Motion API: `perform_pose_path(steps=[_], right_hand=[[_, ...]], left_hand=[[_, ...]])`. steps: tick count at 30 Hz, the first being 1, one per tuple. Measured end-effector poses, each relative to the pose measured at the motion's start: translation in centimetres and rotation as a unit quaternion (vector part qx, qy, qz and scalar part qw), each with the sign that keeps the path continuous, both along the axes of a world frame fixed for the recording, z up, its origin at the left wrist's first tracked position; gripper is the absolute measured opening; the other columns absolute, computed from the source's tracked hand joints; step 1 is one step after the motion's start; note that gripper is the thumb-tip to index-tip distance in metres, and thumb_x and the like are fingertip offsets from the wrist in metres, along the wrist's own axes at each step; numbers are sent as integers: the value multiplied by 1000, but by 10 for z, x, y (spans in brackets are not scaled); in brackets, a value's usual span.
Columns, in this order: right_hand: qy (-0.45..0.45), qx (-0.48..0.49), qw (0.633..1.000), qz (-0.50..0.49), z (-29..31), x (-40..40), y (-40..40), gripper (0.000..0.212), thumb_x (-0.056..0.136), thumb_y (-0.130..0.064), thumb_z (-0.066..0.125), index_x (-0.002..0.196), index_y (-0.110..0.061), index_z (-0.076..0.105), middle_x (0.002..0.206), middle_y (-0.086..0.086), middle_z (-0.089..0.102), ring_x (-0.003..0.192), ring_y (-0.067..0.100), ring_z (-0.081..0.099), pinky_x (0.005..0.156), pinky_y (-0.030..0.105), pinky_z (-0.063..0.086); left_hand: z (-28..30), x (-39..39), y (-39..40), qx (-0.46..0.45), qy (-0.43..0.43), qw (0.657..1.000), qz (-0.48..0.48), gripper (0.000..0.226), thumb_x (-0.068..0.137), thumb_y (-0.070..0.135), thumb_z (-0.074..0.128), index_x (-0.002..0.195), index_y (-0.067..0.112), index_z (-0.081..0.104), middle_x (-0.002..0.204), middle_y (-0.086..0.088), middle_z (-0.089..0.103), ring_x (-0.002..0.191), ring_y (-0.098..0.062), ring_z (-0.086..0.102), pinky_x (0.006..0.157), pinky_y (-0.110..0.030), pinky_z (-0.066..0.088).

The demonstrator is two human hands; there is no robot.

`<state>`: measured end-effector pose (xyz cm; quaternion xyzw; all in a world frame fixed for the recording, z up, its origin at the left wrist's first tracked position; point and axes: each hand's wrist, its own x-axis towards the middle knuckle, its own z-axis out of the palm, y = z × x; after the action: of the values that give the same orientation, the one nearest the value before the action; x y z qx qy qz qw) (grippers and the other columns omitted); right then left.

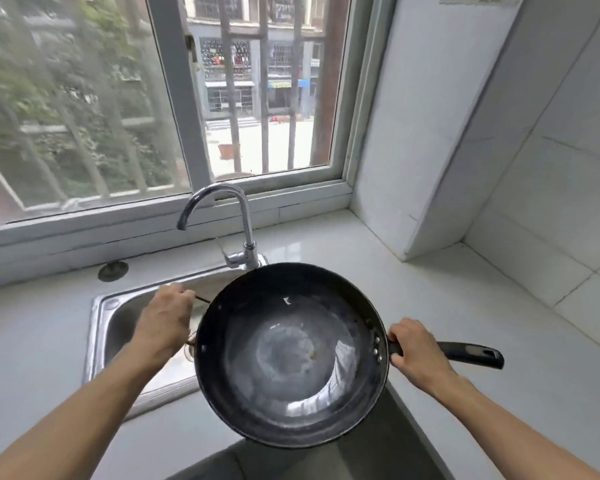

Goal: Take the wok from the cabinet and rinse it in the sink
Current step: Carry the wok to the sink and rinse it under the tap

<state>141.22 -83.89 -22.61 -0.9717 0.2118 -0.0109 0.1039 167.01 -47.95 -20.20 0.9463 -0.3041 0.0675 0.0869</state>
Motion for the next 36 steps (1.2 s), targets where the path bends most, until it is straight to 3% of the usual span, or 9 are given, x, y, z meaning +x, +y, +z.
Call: perform_pose_path(steps=[5, 8, 19, 26, 36], right_hand=[[-4, 14, 999, 53, 0, 59, 19, 38, 73, -10, 61, 65, -31, 29, 78, -6, 40, 78, 18, 40, 68, 32, 36], [1, 14, 996, 85, -7, 99, 25, 33, 74, -11, 60, 66, -29, 33, 78, -8, 39, 79, 19, 41, 68, 32, 36], [27, 54, 976, 208, -41, 224, 55, 20, 75, -10, 56, 77, -22, 40, 85, -5, 39, 84, 18, 37, 68, 32, 30], [42, 60, 971, 230, -50, 261, 78, 21, 73, -11, 58, 79, -22, 42, 87, -5, 40, 93, 24, 47, 69, 32, 31], [67, 49, 977, 197, -68, 295, 100, 22, 69, -10, 58, 79, -21, 41, 87, -5, 40, 89, 22, 43, 72, 36, 39]], left_hand=[[-8, 21, 41, -5, 4, 997, 77, 22, 71, -13, 54, 81, 4, 62, 86, -9, 52, 90, -33, 52, 60, -36, 40], [-14, 33, 63, 10, 12, 992, 124, 21, 72, -10, 51, 81, 7, 59, 88, -5, 49, 89, -30, 53, 57, -35, 40], [-22, 60, 126, 61, 51, 958, 276, 32, 70, -10, 55, 93, 7, 68, 94, -6, 57, 96, -29, 53, 64, -42, 54], [-34, 86, 154, 70, 66, 956, 277, 32, 70, -10, 56, 93, 7, 69, 94, -6, 57, 94, -27, 53, 65, -40, 54], [-66, 137, 173, 78, 77, 968, 226, 27, 64, -15, 58, 80, 7, 60, 89, -5, 54, 85, -26, 49, 53, -35, 47]])
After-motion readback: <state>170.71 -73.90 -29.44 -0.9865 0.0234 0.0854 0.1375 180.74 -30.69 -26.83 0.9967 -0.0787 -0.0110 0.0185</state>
